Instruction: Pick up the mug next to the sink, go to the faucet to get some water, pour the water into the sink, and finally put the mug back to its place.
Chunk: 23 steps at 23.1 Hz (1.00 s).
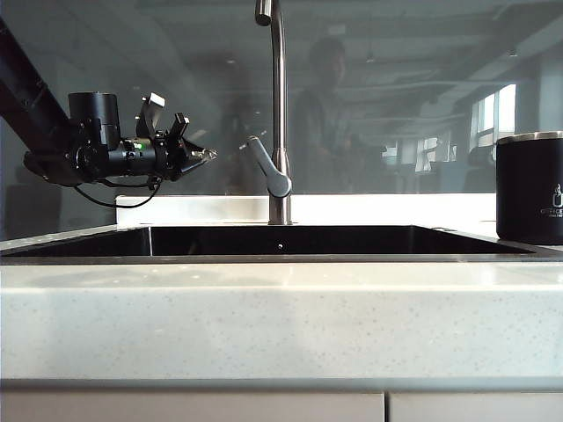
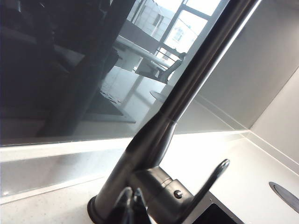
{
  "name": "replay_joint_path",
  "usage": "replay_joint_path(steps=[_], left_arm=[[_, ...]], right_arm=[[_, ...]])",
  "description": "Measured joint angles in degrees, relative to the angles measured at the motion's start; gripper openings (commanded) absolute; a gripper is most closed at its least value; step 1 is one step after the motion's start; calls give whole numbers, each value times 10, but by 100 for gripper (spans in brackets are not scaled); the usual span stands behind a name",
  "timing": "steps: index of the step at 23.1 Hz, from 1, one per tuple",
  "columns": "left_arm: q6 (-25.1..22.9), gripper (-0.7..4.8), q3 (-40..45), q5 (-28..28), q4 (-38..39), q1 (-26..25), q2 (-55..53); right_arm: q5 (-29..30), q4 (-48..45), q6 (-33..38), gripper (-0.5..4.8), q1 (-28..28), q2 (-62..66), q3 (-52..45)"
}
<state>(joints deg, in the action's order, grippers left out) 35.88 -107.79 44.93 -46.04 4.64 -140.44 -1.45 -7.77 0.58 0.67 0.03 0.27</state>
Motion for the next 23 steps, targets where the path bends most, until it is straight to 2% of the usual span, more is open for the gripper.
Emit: replay_joint_path(steps=[23], left_arm=[[0,-6,0,0,0,0,0]], right_arm=[[1,0,-6,-5,8,0,0]])
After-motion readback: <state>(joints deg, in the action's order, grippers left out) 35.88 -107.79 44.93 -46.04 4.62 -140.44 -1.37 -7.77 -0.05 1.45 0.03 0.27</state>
